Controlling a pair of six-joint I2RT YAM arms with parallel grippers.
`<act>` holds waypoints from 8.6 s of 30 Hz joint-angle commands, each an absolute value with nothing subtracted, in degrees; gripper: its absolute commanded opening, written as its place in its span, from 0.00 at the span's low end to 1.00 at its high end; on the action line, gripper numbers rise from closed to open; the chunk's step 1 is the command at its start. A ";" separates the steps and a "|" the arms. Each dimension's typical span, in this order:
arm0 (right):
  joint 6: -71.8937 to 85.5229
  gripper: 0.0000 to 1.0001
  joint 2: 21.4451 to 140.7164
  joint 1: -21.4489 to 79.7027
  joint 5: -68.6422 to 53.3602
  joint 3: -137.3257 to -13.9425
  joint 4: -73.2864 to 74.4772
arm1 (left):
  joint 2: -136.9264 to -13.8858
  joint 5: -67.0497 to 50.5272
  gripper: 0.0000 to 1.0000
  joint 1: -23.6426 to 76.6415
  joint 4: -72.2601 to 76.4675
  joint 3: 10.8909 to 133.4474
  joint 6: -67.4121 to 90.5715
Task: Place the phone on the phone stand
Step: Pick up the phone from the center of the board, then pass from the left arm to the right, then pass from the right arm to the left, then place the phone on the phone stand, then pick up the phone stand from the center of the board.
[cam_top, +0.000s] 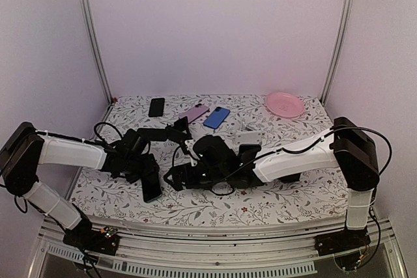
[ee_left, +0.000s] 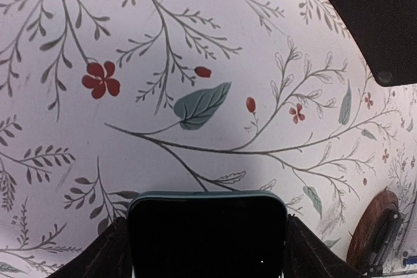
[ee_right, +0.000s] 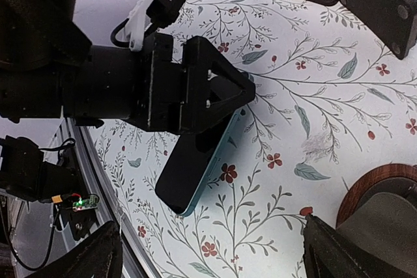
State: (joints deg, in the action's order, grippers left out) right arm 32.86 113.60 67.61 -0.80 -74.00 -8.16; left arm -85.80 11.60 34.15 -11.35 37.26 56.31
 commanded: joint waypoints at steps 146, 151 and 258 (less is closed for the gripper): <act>34.69 0.88 62.97 73.96 29.14 -37.32 -23.15 | -93.90 51.42 0.50 67.55 -14.94 66.52 47.99; 33.98 0.87 56.61 73.96 30.58 -35.53 -20.87 | -98.61 54.93 0.51 67.65 -14.59 68.62 48.36; 37.74 0.99 49.83 73.92 33.60 -33.74 -10.15 | -76.54 22.97 0.97 55.30 -14.02 54.95 48.67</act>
